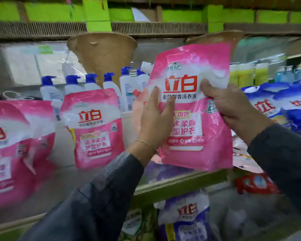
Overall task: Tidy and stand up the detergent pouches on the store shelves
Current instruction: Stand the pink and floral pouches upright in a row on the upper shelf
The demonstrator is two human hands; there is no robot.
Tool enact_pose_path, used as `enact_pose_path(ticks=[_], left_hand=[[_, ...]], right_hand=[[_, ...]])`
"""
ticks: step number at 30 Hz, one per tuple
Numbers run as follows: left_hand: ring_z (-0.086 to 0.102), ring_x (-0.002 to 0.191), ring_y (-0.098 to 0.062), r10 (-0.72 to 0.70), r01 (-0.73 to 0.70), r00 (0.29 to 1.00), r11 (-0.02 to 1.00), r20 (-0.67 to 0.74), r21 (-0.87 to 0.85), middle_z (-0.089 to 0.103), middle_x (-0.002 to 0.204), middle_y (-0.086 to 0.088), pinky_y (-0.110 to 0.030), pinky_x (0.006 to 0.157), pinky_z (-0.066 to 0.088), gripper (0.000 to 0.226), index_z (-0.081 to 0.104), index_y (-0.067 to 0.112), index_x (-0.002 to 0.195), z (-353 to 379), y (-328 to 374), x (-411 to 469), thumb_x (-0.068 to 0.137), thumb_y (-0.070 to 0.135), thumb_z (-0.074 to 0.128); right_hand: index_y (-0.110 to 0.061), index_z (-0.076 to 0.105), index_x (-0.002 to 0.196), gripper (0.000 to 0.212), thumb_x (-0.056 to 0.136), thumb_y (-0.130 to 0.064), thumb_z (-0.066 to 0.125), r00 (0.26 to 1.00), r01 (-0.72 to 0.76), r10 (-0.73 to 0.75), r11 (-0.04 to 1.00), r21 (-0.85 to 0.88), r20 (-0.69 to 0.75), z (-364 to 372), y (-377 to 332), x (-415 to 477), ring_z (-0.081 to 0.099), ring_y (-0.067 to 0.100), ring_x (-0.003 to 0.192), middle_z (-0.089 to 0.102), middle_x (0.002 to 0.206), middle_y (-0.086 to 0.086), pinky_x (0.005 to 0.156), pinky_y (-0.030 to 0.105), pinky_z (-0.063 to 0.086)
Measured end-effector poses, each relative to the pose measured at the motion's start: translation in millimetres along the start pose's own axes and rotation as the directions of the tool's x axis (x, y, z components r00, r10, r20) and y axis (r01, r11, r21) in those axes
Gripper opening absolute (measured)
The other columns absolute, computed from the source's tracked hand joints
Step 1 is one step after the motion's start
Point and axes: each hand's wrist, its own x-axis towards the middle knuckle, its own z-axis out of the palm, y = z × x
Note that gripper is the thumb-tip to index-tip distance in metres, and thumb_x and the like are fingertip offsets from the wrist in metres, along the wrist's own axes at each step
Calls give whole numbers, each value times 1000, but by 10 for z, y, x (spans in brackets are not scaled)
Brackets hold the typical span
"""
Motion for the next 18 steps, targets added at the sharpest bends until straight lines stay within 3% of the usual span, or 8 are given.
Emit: enact_pose_path(ticks=[5,9,13,16,18], left_hand=[[58,113,-16,11,33,984,969,-176,245,58,125,-5,-43,100,49,73,22,22,152,-782,-158,-90,90,54,47],[48,121,-28,27,100,961,893,-275,439,49,131,-15,-44,107,39,73,14,14,155,-1358,-296,-182,97,45,47],[38,132,-27,3,182,946,824,-325,536,36,145,-14,-36,109,32,71,8,14,156,-1839,-447,-284,100,38,46],[37,134,-31,-25,215,944,805,-329,554,34,146,-16,-43,112,34,73,6,13,156,-2111,-604,-358,100,40,44],[38,134,-30,-49,239,943,787,-329,569,35,146,-15,-39,110,33,71,5,12,156,-2245,-676,-389,101,39,41]], right_hand=[[-10,71,91,9,95,-14,65,987,-44,50,998,-44,154,708,355,-37,77,17,77,80,84,1,69,31,62],[-9,71,95,9,97,-9,62,967,-41,66,994,-106,247,1223,722,-95,75,7,75,79,80,-7,70,22,60],[-12,73,86,10,94,-15,68,971,-83,116,983,-161,208,1707,1138,-121,73,11,74,77,78,-7,74,30,62],[-7,74,82,19,93,-22,71,964,-153,186,973,-173,191,1995,1416,-169,69,27,78,77,85,16,77,45,57],[-2,74,89,24,92,-26,72,961,-157,191,972,-178,199,2160,1504,-191,67,39,77,72,98,33,73,52,54]])
